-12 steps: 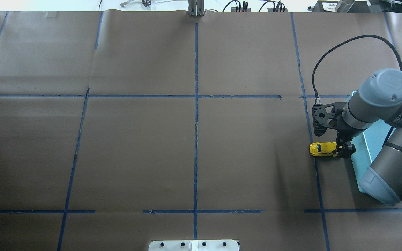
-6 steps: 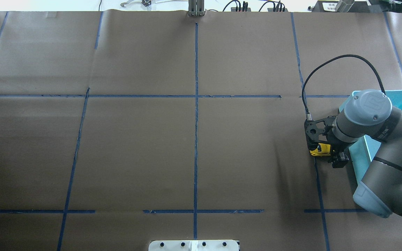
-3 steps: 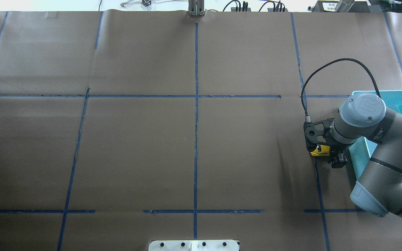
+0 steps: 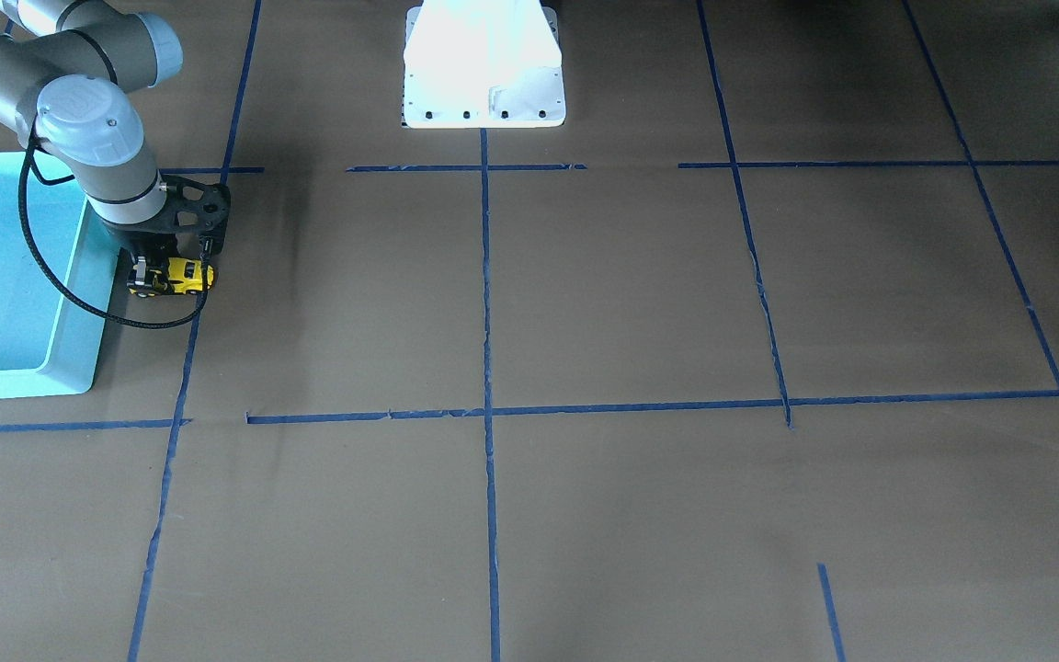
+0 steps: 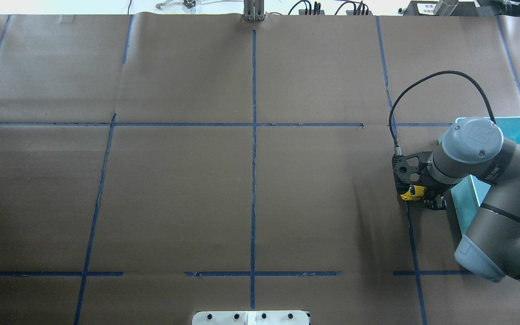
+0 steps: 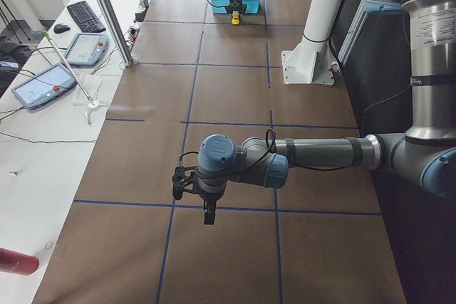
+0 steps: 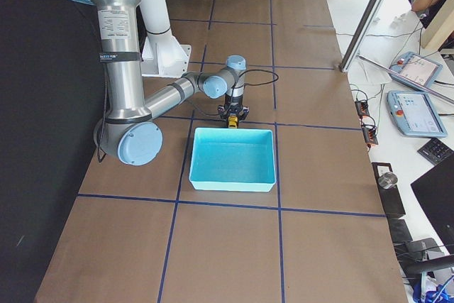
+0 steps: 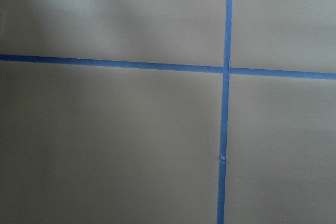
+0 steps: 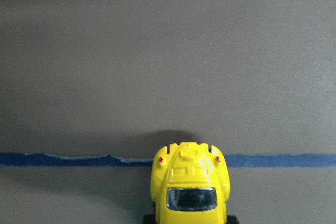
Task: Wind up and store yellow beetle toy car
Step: 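Lift the car with the right gripper and move it over the bin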
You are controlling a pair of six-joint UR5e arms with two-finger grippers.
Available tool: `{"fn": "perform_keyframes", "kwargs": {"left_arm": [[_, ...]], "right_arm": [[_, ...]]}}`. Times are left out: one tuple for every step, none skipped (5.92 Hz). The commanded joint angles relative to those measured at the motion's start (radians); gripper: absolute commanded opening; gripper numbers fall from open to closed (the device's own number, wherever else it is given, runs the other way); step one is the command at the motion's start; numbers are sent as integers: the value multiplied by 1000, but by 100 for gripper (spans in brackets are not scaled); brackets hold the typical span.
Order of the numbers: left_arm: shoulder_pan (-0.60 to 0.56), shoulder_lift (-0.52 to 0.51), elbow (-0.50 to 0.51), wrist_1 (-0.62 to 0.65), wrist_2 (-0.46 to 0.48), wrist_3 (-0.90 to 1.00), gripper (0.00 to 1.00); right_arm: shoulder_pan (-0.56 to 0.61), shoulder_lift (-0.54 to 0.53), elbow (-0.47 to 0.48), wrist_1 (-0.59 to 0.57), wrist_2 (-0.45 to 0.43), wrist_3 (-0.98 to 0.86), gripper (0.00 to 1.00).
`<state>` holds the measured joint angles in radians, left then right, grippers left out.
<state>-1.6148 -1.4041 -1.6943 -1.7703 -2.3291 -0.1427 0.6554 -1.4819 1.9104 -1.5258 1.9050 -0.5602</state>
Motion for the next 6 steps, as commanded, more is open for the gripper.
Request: {"fn": "perform_keyframes", "kwargs": {"left_arm": [[0, -1, -11, 0, 1, 0, 100], [1, -3, -13, 2, 1, 0, 100], [1, -1, -13, 2, 1, 0, 100], [0, 3, 4, -4, -3, 6, 100], [1, -13, -33, 33, -3, 3, 100], [1, -13, -27, 41, -3, 3, 100]], "right_arm": [[24, -49, 202, -80, -6, 3, 0], [91, -57, 302, -179, 3, -10, 0], [127, -92, 356, -230, 8, -50, 0], [159, -169, 357, -224, 9, -160, 0], [199, -229, 348, -206, 5, -261, 0], [231, -262, 308, -188, 3, -306, 0]]}}
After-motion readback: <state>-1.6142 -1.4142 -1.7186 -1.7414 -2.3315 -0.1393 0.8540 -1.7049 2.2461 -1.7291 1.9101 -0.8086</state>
